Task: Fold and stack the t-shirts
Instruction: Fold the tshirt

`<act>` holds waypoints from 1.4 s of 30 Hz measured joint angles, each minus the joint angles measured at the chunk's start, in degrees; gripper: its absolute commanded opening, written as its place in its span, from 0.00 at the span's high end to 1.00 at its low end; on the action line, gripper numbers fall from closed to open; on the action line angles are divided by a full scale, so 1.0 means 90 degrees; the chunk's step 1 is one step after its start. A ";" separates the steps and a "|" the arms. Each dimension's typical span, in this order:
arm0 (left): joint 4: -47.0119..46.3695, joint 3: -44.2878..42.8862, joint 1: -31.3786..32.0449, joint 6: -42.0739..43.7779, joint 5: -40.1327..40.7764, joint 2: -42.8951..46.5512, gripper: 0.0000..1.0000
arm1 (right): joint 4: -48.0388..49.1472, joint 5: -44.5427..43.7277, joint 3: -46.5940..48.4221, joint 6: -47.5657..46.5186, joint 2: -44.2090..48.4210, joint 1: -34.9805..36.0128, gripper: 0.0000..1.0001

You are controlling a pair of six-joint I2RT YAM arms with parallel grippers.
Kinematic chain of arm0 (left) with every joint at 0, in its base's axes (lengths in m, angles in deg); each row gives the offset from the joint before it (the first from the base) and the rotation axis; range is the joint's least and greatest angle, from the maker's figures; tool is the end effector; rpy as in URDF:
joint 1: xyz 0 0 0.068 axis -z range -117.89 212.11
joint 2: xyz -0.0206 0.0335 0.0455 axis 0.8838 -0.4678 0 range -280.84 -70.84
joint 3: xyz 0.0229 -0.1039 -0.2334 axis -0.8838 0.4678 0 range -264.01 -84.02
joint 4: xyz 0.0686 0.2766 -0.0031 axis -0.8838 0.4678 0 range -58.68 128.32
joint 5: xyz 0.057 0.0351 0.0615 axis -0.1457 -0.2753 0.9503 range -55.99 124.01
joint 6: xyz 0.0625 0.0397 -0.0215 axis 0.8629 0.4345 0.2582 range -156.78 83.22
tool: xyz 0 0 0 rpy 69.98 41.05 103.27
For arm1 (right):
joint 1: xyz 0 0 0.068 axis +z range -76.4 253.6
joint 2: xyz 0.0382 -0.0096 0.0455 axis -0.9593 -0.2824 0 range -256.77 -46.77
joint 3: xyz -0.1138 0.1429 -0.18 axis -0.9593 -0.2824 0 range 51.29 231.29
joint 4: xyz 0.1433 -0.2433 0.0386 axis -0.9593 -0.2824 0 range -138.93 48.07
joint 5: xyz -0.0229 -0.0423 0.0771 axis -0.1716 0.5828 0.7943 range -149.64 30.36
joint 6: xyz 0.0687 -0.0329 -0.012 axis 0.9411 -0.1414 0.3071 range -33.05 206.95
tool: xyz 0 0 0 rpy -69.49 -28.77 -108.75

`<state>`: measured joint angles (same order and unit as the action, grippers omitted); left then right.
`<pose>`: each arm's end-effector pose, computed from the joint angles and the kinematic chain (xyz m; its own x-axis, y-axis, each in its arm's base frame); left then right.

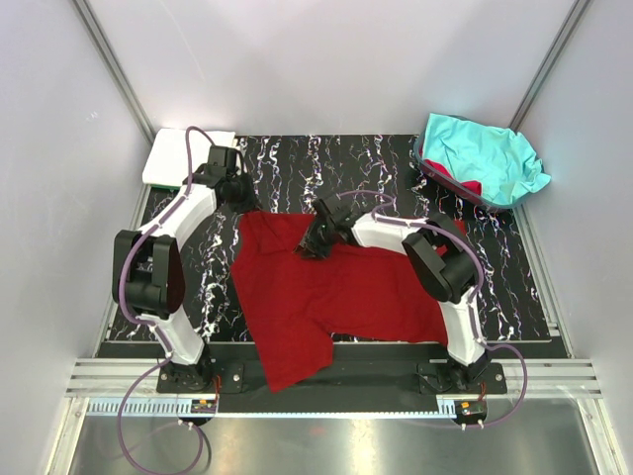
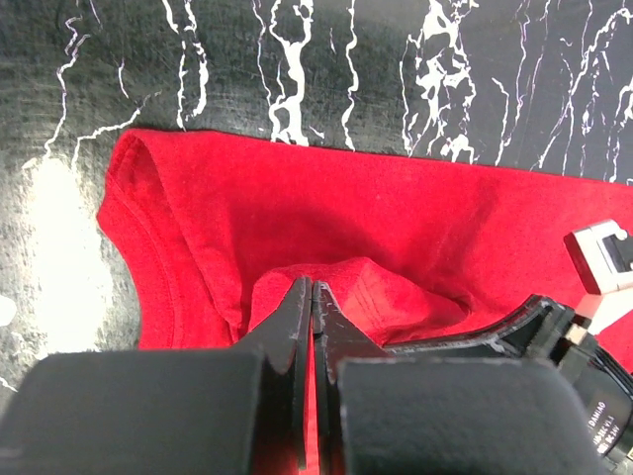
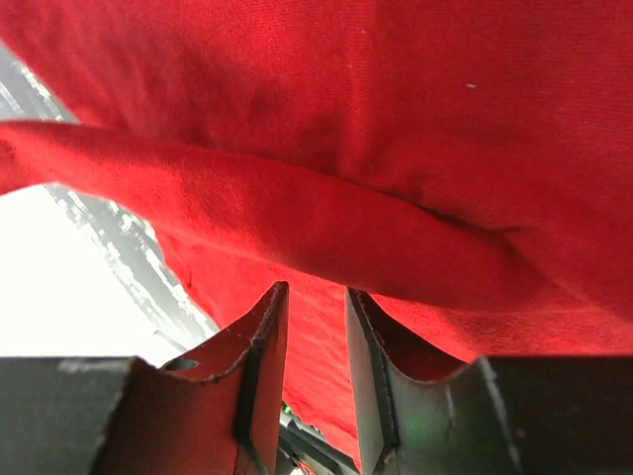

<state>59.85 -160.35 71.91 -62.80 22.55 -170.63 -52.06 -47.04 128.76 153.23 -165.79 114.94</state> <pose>0.4104 -0.0843 0.1956 -0.8237 -0.2939 -0.4848 -0.0821 0.9080 -0.4108 0.3414 0.3194 0.0872 -0.9201 0.3805 -0.0928 0.2390 0.7333 0.6365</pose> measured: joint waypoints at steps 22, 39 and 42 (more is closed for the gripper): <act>-0.0044 0.0083 0.0000 -0.0068 -0.0136 0.0095 1.00 | -0.3021 -0.1328 0.2305 -0.0136 -0.0971 0.0576 0.72; -0.0036 0.0083 0.0000 -0.0063 -0.0141 0.0141 1.00 | -0.3252 -0.1695 0.2582 -0.1047 -0.1052 0.0576 1.00; -0.0015 0.0114 0.0000 -0.0061 -0.0136 0.0260 1.00 | -0.3337 -0.1727 0.2650 -0.1341 -0.1052 0.0576 1.00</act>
<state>59.72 -159.32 71.91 -63.35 21.33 -168.29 -82.09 -62.58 152.60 141.17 -175.26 120.12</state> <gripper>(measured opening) 0.008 0.011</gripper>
